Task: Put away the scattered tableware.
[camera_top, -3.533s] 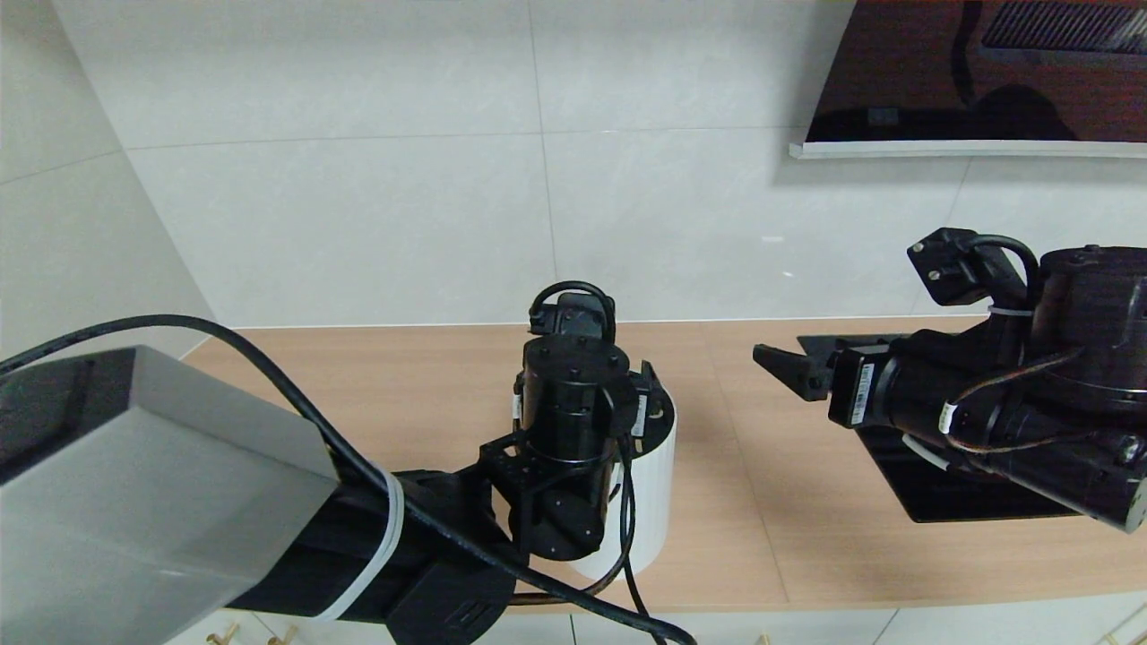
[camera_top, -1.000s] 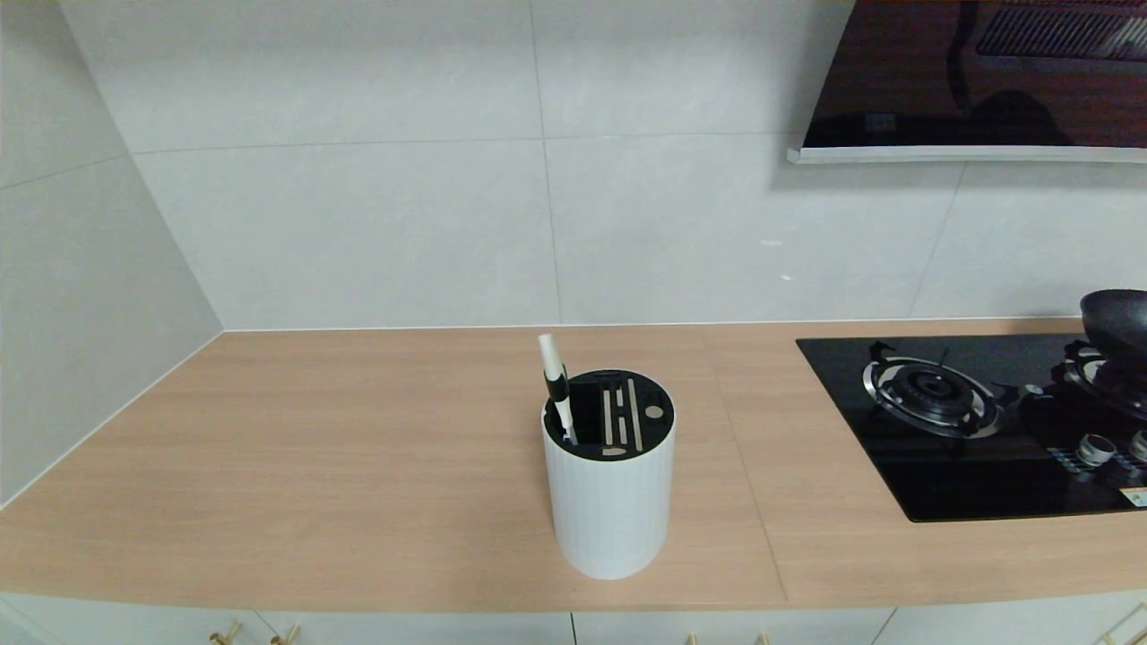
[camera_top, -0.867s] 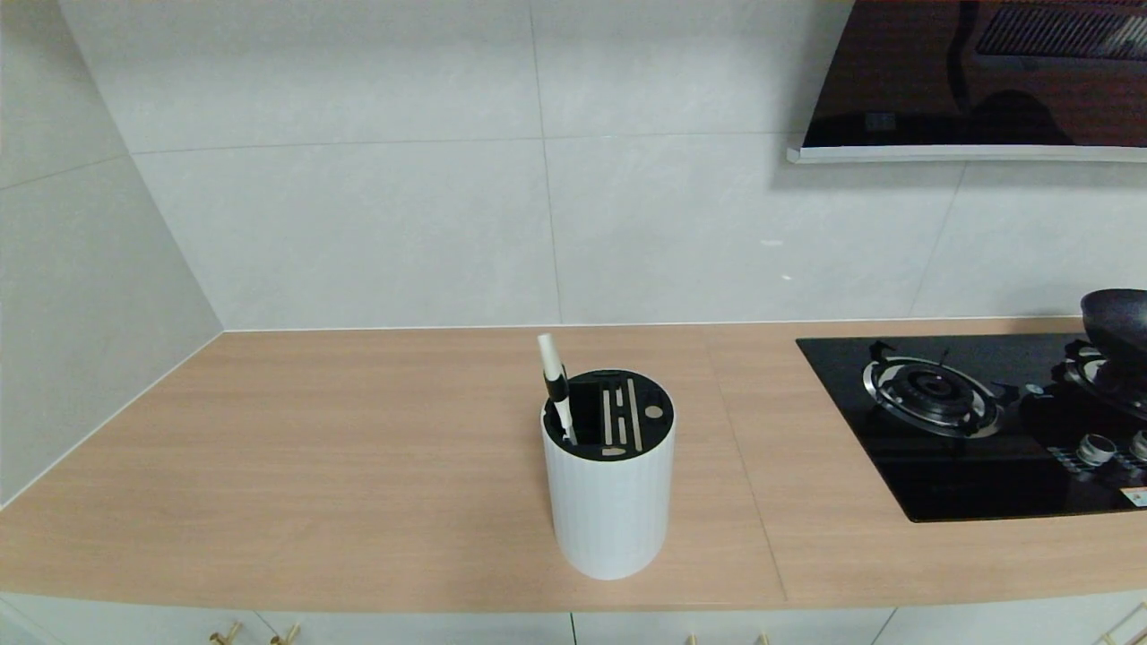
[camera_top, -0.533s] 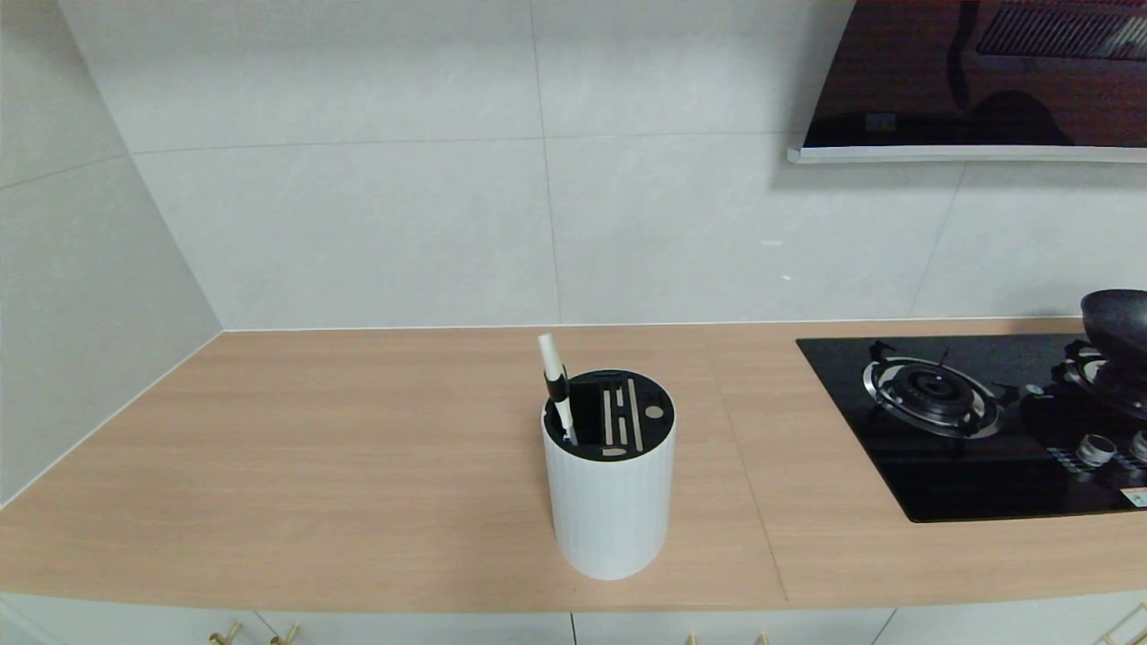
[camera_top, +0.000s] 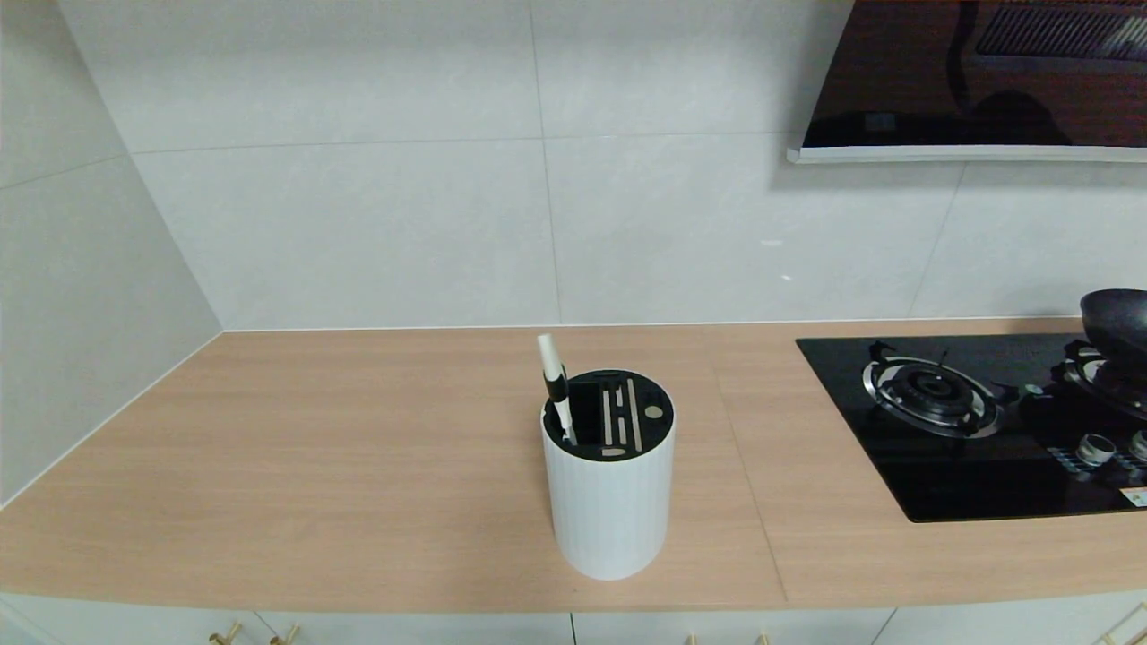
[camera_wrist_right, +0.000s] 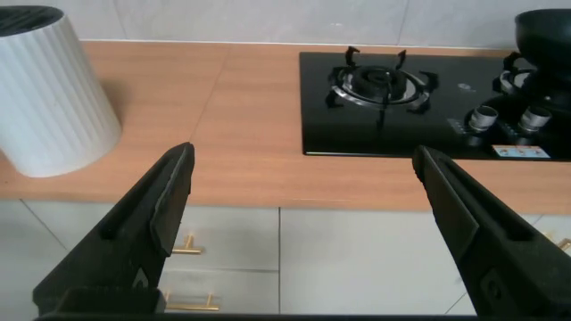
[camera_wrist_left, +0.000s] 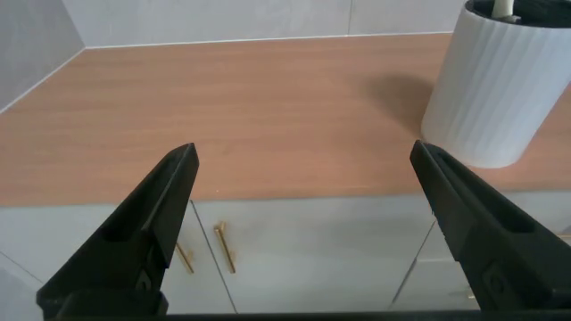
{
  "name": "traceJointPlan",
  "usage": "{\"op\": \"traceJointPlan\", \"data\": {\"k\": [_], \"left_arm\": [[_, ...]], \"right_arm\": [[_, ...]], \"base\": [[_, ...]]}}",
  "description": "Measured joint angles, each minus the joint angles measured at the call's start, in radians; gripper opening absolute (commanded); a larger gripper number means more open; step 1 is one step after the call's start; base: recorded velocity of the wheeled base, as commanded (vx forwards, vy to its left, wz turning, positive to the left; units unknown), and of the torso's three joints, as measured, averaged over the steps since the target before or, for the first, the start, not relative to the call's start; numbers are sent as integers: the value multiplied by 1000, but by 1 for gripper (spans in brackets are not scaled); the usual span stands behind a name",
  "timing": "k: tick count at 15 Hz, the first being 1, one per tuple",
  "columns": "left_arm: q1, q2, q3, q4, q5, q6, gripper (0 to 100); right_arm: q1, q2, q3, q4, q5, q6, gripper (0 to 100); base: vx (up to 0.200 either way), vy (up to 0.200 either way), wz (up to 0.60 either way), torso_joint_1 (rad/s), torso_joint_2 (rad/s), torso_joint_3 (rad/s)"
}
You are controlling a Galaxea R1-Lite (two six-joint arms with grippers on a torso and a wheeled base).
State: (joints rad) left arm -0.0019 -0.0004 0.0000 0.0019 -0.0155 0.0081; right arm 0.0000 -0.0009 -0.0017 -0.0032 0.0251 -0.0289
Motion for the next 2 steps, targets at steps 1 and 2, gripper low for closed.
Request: {"op": "traceJointPlan", "data": {"k": [1, 2], "left_arm": [[0, 0, 0, 0, 0, -1, 100], [0, 0, 0, 0, 0, 0, 100]], "right_arm": [[0, 0, 0, 0, 1, 0, 100], [0, 0, 0, 0, 1, 0, 100]], "base": [[0, 0, 0, 0, 0, 0], [0, 0, 0, 0, 0, 0]]}}
